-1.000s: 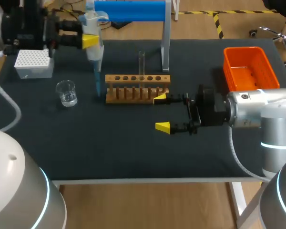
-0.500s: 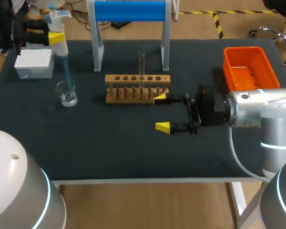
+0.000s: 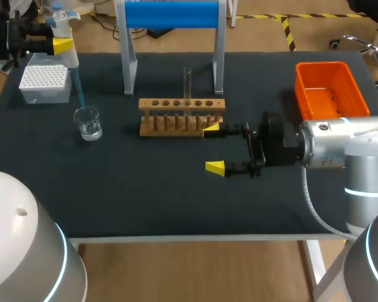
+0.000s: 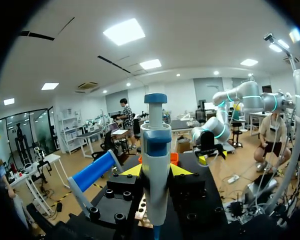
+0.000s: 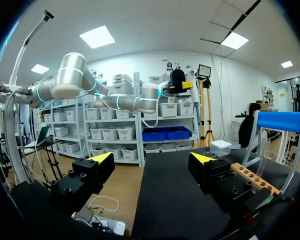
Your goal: Invert the test tube, pick up the pipette, mount the tip to pipette, aspirate from beaker and dispense into the tube, eject the tip, return the pipette, and cap with the stopper.
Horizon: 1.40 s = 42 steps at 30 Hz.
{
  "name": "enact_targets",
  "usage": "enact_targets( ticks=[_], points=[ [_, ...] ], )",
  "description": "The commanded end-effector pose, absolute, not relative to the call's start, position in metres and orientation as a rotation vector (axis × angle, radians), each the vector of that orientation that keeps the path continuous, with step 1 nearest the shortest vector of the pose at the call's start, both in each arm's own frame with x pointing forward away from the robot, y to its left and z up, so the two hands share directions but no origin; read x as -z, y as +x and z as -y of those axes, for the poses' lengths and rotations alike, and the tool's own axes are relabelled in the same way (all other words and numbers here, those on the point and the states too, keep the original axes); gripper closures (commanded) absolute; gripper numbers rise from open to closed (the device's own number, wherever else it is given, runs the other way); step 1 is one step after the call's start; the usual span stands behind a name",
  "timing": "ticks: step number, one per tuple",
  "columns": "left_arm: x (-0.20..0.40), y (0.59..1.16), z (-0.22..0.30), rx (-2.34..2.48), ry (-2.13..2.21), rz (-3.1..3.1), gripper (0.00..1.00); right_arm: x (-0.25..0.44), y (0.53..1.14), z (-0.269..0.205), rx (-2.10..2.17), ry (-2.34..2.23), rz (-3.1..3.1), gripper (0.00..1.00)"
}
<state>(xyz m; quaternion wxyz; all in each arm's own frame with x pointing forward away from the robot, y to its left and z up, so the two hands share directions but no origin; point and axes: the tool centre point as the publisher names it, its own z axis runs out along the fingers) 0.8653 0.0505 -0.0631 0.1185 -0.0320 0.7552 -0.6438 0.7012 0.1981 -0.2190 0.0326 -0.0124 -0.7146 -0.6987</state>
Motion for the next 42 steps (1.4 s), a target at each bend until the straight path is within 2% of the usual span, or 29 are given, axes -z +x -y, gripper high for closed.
enact_targets(
  ticks=[1, 42],
  points=[
    [0.0676, 0.8830, -0.0517, 1.907, -0.057, -2.225, 1.00, 0.2186, 0.7007, -0.1970, 2.150, -0.038, 2.200, 0.00],
    [0.0689, 0.8913, -0.0502, 1.910, -0.038, -2.222, 1.00, 0.2186, 0.7007, -0.1970, 2.150, -0.038, 2.200, 0.00]
  ],
)
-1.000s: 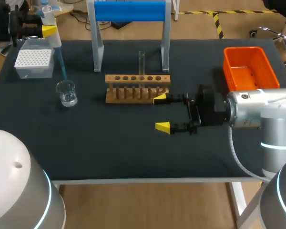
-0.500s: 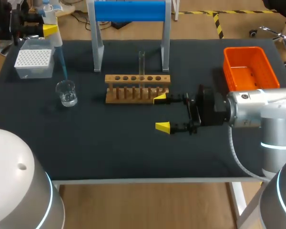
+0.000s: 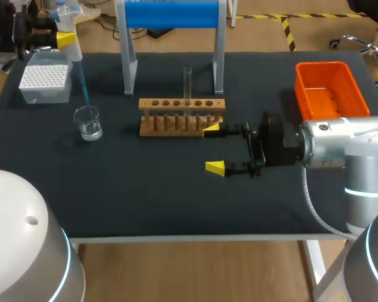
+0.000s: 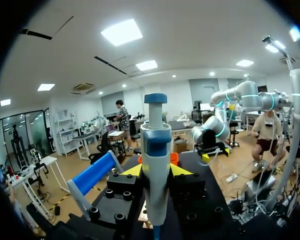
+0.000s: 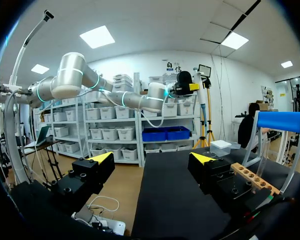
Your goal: Invert the test tube, pick up the pipette, mount the tip to pipette, aspirate from beaker and dispense into the tube, eject the tip, return the pipette, and cap with the stopper.
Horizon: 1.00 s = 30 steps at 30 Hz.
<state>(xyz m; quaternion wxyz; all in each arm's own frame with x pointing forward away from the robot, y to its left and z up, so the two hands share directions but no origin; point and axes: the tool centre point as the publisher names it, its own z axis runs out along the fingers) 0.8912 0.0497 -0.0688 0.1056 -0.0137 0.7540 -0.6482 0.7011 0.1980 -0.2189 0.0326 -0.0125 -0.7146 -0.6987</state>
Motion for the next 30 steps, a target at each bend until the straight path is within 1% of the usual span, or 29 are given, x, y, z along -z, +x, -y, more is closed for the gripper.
enact_targets(
  ticks=[1, 10, 16, 30],
  points=[
    [0.069, 0.891, -0.050, 1.910, -0.038, -2.222, 1.00, 0.219, 0.701, -0.197, 2.150, -0.038, 2.200, 0.00],
    [0.069, 0.891, -0.050, 1.910, -0.038, -2.222, 1.00, 0.212, 0.693, -0.235, 2.166, -0.103, 2.364, 0.00],
    [0.069, 0.891, -0.050, 1.910, -0.038, -2.222, 1.00, 0.217, 0.686, -0.259, 2.099, -0.188, 2.437, 0.00],
    [0.069, 0.891, -0.050, 1.910, -0.038, -2.222, 1.00, 0.259, 0.712, -0.302, 1.989, -0.405, 2.588, 0.00]
  ],
)
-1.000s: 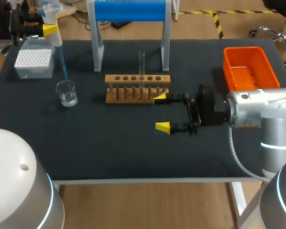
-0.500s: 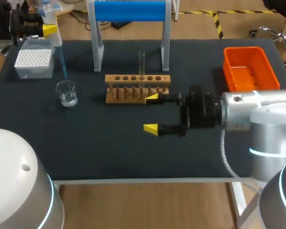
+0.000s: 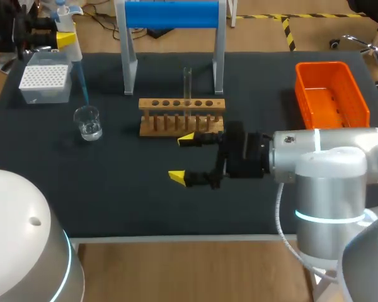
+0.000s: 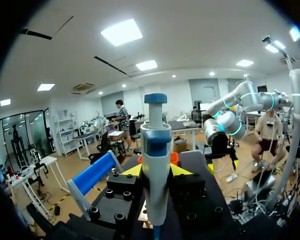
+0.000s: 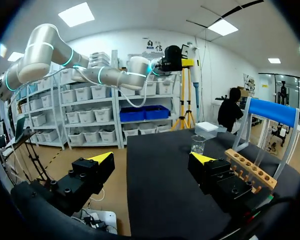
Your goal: Invert the test tube, pick up the pipette, mount the tip to pipette, aspirate from beaker and dispense into the tube, eject the tip, return the pipette, and cap with the stopper.
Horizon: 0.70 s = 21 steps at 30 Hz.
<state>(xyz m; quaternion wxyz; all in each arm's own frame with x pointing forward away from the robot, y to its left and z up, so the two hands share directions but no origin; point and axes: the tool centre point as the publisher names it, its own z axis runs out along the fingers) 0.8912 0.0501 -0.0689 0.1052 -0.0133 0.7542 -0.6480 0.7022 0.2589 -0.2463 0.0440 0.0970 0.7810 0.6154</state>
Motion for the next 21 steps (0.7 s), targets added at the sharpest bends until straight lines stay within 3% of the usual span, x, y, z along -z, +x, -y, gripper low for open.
enact_targets(
  ticks=[1, 21],
  points=[
    [0.069, 0.891, -0.050, 1.910, -0.038, -2.222, 1.00, 0.262, 0.716, -0.306, -1.791, 0.382, -2.352, 0.00],
    [0.069, 0.891, -0.050, 1.910, -0.038, -2.222, 1.00, 0.297, 0.764, -0.346, -1.608, 0.468, -2.393, 0.00]
  ],
)
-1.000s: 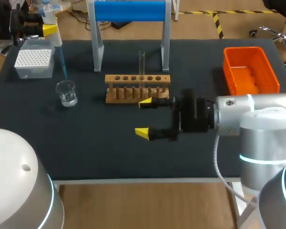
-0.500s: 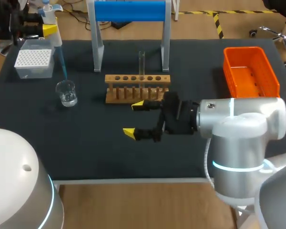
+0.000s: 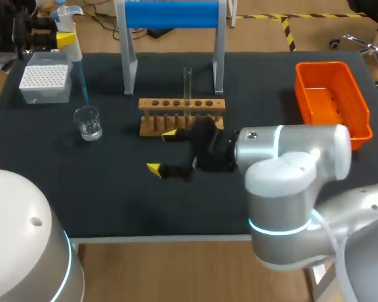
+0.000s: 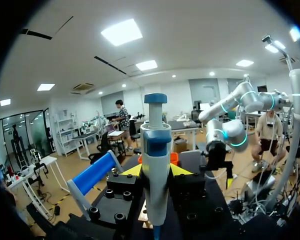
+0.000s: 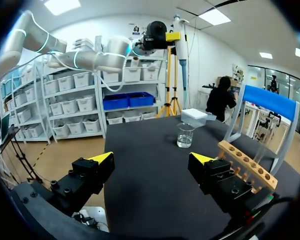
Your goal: Invert the test tube, pick up the pipette, mount the tip to pipette, aspirate from beaker and dispense into the tube, eject the tip, return the pipette, and cap with the stopper.
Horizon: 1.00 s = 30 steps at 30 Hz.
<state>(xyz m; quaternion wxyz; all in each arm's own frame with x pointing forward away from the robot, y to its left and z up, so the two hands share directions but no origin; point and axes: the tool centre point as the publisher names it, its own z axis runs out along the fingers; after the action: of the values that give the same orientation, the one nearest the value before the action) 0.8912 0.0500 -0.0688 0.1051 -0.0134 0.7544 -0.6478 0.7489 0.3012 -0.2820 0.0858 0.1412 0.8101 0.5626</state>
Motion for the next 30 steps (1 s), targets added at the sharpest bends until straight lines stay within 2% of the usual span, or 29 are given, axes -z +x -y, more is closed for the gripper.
enact_targets(
  ticks=[1, 30],
  points=[
    [0.069, 0.891, -0.050, 1.910, -0.038, -2.222, 1.00, 0.298, 0.766, -0.348, -1.606, 0.469, -2.394, 0.00],
    [0.069, 0.891, -0.050, 1.910, -0.038, -2.222, 1.00, 0.316, 0.784, -0.359, -1.501, 0.579, -2.324, 0.00]
  ],
)
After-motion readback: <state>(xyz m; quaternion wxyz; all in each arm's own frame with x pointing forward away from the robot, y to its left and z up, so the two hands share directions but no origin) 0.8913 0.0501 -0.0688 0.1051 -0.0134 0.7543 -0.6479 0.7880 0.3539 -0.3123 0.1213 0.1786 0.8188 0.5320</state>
